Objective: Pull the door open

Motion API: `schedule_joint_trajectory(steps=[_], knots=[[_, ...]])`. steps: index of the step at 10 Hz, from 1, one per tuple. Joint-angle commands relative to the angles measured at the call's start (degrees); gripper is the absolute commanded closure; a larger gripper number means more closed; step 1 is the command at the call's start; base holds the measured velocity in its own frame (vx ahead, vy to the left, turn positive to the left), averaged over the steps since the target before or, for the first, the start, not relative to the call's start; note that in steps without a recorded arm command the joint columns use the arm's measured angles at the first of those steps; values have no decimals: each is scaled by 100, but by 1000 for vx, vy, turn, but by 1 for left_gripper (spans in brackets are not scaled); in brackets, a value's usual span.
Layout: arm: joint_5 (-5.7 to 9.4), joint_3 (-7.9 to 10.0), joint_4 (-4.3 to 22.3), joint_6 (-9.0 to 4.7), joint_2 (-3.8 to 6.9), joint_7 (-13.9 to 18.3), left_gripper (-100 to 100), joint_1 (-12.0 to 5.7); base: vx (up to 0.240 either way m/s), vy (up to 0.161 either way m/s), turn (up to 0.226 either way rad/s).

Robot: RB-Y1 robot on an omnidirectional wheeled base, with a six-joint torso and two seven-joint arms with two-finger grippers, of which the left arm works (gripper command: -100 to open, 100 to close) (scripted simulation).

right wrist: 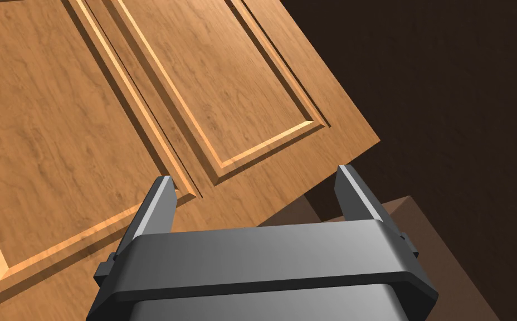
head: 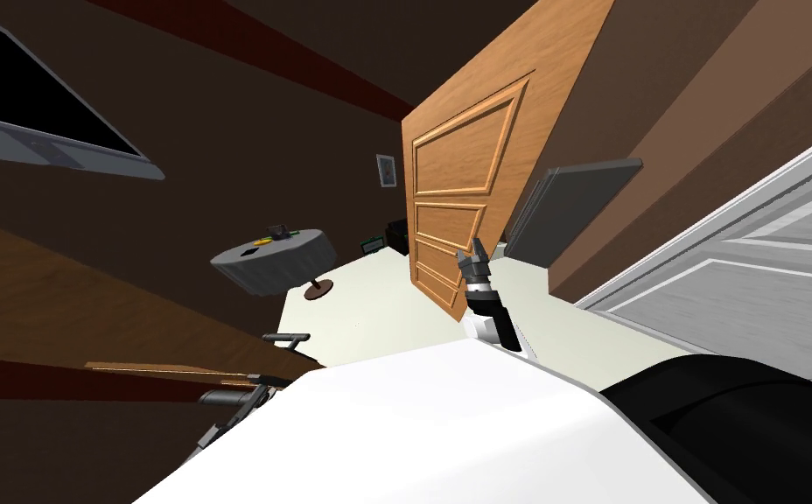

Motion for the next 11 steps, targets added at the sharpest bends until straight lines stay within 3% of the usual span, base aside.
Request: schedule_joint_trajectory(steps=[1, 7, 8, 11], knots=[[-74, -102, 170, -145, -46, 14, 100, -14, 36, -40, -30], [-160, -187, 689, -714, -70, 6, 100, -18, 0, 5, -45], [-183, -210, 826, -893, -76, 4, 100, -20, -101, 67, -69], [-215, -241, 1018, -1181, -85, 1, 100, -21, -133, 108, -34]])
